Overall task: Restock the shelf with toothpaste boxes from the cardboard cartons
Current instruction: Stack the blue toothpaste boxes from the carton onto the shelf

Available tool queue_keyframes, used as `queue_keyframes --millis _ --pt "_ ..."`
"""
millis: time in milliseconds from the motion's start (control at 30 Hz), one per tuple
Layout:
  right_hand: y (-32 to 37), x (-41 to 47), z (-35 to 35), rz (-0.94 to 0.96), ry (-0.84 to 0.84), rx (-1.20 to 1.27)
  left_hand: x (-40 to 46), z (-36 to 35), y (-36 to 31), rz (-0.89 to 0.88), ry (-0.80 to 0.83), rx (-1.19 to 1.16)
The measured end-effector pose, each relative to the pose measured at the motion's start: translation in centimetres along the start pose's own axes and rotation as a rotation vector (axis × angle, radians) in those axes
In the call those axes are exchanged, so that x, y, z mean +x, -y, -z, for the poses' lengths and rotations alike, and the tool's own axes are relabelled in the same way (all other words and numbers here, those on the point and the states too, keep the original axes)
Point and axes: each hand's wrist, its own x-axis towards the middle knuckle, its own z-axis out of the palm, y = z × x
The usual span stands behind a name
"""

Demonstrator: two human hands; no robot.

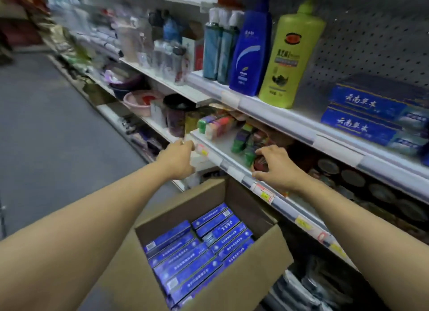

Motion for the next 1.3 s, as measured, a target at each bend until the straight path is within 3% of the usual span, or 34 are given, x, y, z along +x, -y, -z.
queue_keyframes --millis 233,567,700,1033,1300 --pt "2.0 3.0 -8.5 0.081 0.196 0.068 -1.6 -6.5 6.2 0.152 0.131 -0.023" --pt "-0.9 8.5 -20.4 0.112 0.489 0.070 -0.5 -18.5 10.5 0.348 0.324 -0.060" --pt "-2.6 10.5 -26.2 0.148 0.618 0.069 0.8 -24.5 11.7 0.425 0.333 -0.035" --pt "-6.1 14.2 -37.3 0.197 0.710 0.133 4.1 -36.3 13.8 0.492 0.355 0.123" --pt "-8.0 15.1 -41.1 0.185 0.728 0.178 4.2 -41.1 14.6 0.500 0.174 0.244"
